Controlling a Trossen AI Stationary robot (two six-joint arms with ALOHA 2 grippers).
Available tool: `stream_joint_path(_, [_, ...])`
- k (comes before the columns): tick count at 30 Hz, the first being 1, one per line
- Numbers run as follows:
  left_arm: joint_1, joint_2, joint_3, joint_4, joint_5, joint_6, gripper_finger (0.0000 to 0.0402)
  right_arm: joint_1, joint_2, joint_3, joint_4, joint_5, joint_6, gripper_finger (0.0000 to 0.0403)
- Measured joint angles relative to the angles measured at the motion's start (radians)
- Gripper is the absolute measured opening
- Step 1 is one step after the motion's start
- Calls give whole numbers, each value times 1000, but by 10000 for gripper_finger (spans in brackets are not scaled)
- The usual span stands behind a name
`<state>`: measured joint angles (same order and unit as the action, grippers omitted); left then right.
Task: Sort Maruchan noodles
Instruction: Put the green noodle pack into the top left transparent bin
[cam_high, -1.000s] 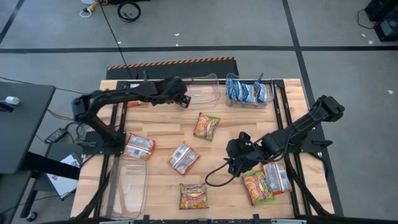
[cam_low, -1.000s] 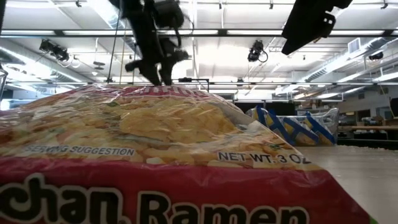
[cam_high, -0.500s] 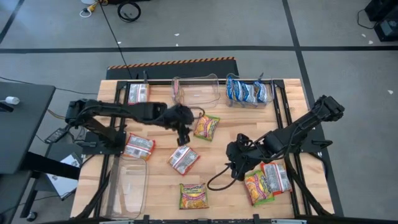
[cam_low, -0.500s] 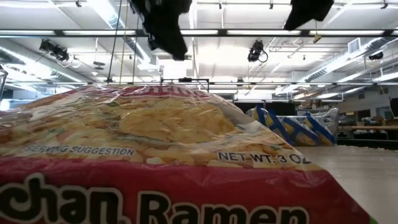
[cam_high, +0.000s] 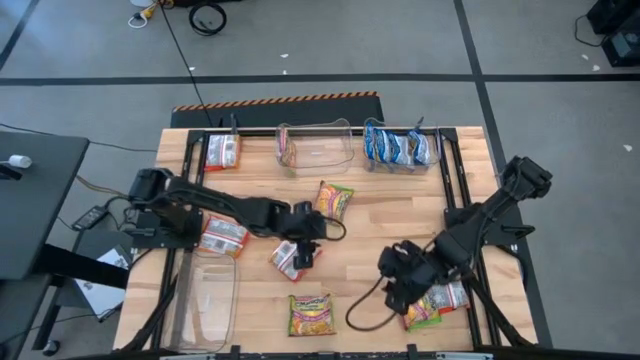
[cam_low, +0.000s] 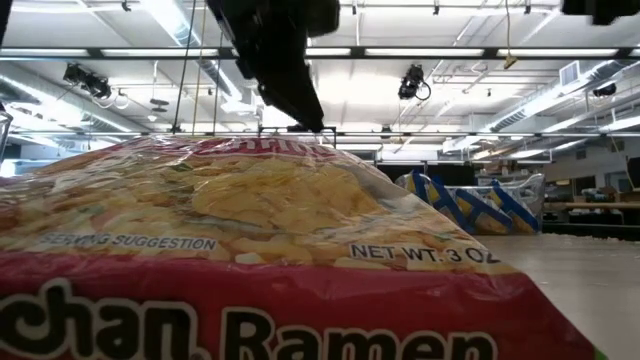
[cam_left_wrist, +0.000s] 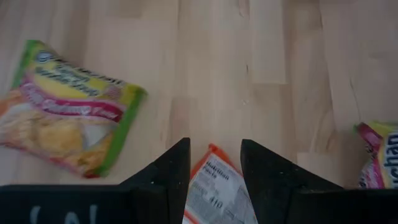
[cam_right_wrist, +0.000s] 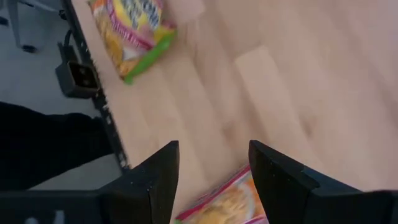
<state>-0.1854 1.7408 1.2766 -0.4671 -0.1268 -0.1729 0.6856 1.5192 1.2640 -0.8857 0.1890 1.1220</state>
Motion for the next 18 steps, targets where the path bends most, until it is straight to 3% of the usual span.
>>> stream_joint_path(9, [-21, 42, 0, -6, -23, -22, 147, 124, 111, 0, 51, -3, 235, 195])
stream_joint_path(13, [-13, 60, -2, -21, -83, -25, 147, 146, 160, -1, 91, -5, 287, 195])
stream_joint_path(18, [-3, 104, -3, -72, -86, -56, 147, 158, 198, -1, 158, -11, 325, 195])
